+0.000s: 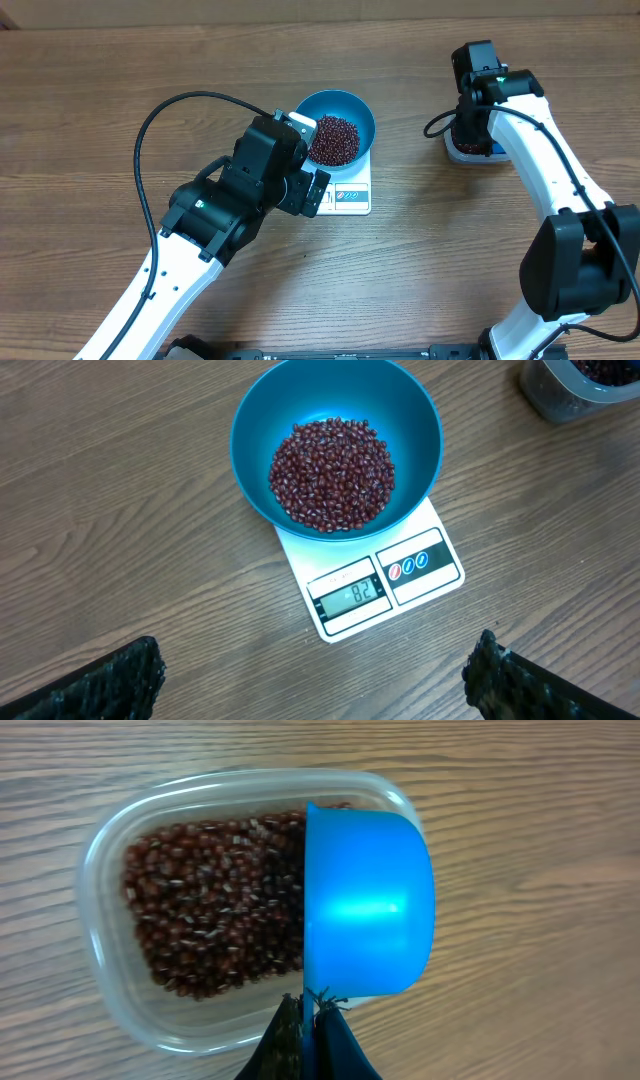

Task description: Scoop item into bowl and weigh 150g on scale

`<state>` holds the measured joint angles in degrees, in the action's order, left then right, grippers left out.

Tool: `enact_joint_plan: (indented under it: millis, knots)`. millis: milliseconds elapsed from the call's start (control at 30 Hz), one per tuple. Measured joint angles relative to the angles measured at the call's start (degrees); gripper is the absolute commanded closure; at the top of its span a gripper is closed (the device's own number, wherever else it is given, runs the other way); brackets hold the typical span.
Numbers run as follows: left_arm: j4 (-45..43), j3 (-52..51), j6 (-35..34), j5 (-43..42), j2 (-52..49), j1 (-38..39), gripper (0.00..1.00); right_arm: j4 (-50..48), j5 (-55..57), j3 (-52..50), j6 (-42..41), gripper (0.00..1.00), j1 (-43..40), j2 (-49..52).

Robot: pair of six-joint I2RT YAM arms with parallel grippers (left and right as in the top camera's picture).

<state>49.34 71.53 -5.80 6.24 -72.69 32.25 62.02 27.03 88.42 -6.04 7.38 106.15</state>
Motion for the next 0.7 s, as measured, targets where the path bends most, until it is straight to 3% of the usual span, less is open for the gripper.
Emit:
enact_joint_plan:
  millis: [700]
  knots:
    - [1.1,0.0,0.0,0.0,0.0,0.0,0.01,-1.5,-17.2,0.0,4.1,0.96,-1.2,0.0]
